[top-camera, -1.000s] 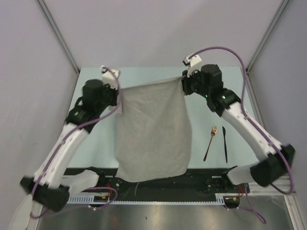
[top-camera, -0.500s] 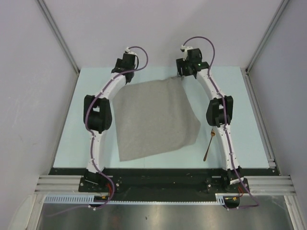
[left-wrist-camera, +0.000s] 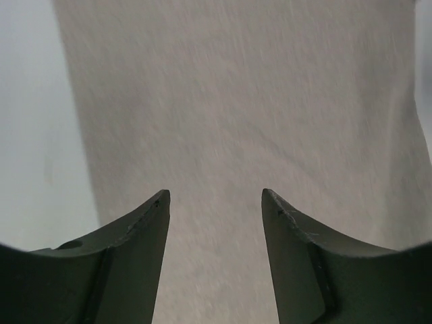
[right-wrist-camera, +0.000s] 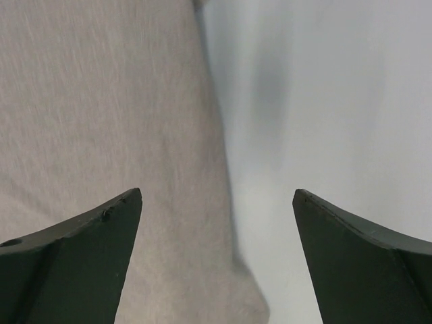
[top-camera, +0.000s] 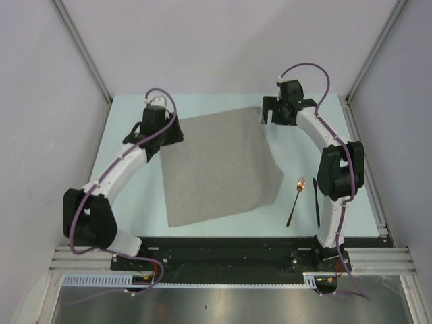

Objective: Fold the napkin into a case and place the utensils inside
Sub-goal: Flatten out the crumpled napkin at the center of the board.

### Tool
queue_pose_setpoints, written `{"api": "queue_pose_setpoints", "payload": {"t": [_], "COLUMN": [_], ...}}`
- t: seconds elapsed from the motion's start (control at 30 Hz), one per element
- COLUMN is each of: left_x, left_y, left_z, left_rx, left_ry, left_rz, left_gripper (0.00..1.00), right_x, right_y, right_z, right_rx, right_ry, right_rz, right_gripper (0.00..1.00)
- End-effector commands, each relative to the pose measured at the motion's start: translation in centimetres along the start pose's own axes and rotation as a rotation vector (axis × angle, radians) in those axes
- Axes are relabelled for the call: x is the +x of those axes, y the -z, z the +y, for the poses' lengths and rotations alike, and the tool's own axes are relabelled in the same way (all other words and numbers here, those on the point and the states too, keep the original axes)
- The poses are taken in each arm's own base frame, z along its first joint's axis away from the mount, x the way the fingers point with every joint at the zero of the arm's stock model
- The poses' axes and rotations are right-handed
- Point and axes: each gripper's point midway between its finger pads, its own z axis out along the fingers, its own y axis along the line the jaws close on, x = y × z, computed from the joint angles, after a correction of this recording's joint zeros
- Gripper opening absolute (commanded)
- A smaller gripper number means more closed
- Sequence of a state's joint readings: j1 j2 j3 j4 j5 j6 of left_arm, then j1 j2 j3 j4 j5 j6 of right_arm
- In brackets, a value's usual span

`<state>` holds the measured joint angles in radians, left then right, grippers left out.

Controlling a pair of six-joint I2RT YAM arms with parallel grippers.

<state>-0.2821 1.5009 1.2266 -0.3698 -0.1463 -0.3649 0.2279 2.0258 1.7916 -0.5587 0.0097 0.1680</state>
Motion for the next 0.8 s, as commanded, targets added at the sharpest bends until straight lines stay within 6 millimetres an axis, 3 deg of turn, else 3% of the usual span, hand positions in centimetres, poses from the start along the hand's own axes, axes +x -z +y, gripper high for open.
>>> {"api": "queue_pose_setpoints", "payload": {"t": [0.0, 0.07, 0.1, 0.13, 0.2, 0.23, 0.27, 0.3, 0.37, 0.53, 0.63, 0.77], "left_x": [9.1, 12.6, 13.4, 14.2, 15.7, 16.0, 16.6, 16.8, 17.5, 19.3, 19.9, 18.8], "left_y": [0.8, 0.6, 0.6, 0.7, 0.6, 0.7, 0.7, 0.7, 0.6, -0.1, -0.7, -0.7], "left_z": [-3.1, -1.3, -0.5, 0.2, 1.8, 2.3, 3.3, 3.7, 5.2, 7.7, 8.8, 11.8], "left_rx": [0.218, 0.145, 0.104, 0.073, 0.013, -0.006, -0.044, -0.057, -0.103, -0.196, -0.223, -0.303], "left_ry": [0.287, 0.338, 0.364, 0.367, 0.395, 0.401, 0.418, 0.448, 0.497, 0.561, 0.574, 0.578], "left_rz": [0.18, 0.25, 0.267, 0.281, 0.292, 0.295, 0.297, 0.296, 0.311, 0.416, 0.457, 0.426], "left_gripper": [0.61, 0.61, 0.61, 0.61, 0.61, 0.61, 0.61, 0.62, 0.62, 0.63, 0.63, 0.63], "right_x": [8.4, 8.6, 9.8, 12.4, 14.0, 16.8, 17.4, 17.7, 20.6, 23.9, 25.9, 28.7], "right_y": [2.2, 4.3, 4.8, 5.0, 6.3, 6.3, 6.9, 6.7, 6.9, 6.2, 5.8, 5.7], "right_z": [2.7, 4.6, 6.5, 6.6, 8.2, 8.3, 8.8, 9.0, 9.6, 11.5, 13.9, 17.6], "right_rx": [-0.029, -0.082, -0.117, -0.112, -0.147, -0.13, -0.146, -0.14, -0.132, -0.128, -0.154, -0.2], "right_ry": [-0.035, -0.016, 0.014, 0.032, 0.05, 0.071, 0.073, 0.075, 0.092, 0.134, 0.16, 0.151], "right_rz": [0.155, 0.093, 0.089, 0.129, 0.128, 0.161, 0.151, 0.124, 0.157, 0.177, 0.211, 0.252], "right_gripper": [1.0, 0.99, 0.98, 0.98, 0.97, 0.97, 0.96, 0.94, 0.94, 0.93, 0.93, 0.93]}}
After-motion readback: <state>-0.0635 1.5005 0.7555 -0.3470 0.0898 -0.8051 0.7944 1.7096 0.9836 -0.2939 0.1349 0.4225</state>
